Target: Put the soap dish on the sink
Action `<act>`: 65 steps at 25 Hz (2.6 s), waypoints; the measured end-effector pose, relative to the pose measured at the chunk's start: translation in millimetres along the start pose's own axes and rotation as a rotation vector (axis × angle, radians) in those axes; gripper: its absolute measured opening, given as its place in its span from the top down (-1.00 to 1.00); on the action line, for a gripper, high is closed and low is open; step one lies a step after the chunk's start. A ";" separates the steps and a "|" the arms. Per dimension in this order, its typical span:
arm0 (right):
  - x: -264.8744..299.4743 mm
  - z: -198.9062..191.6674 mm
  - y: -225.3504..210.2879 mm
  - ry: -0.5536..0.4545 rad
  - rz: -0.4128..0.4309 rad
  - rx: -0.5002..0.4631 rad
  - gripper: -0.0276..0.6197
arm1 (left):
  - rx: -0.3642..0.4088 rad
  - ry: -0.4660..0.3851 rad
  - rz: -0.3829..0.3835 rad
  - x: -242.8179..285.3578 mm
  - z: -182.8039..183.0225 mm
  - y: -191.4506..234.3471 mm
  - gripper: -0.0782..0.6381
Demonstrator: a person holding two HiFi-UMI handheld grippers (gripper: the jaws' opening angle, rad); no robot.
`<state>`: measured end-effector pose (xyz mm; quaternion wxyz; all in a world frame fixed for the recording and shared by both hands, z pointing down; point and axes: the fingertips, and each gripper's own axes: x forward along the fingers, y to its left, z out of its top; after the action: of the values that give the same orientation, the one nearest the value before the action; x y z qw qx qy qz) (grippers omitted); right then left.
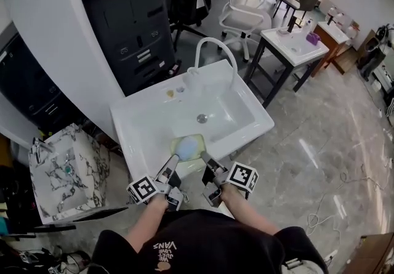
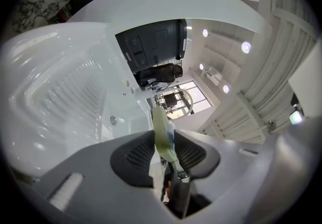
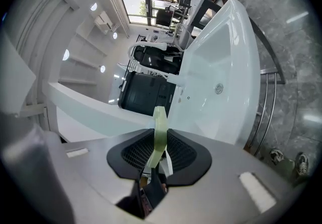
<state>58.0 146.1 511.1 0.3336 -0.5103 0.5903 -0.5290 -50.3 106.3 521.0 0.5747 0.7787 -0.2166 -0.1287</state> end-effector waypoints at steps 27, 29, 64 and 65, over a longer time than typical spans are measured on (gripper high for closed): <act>130.9 36.6 -6.3 0.038 -0.017 -0.013 0.69 | 0.003 -0.037 0.006 67.3 103.6 43.9 0.31; 140.6 40.8 -10.2 0.065 -0.017 -0.019 0.69 | 0.009 -0.054 0.018 72.6 107.5 49.4 0.31; 268.0 89.5 -88.4 0.384 -0.054 -0.041 0.69 | -0.016 -0.245 0.160 151.3 155.3 143.9 0.31; 269.9 89.8 -90.5 0.386 -0.055 -0.040 0.69 | -0.016 -0.247 0.163 152.4 155.7 146.5 0.31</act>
<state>95.2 -129.9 618.3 0.1891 -0.4219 0.6396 -0.6141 -14.9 -134.3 619.9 0.5585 0.7320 -0.3472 -0.1781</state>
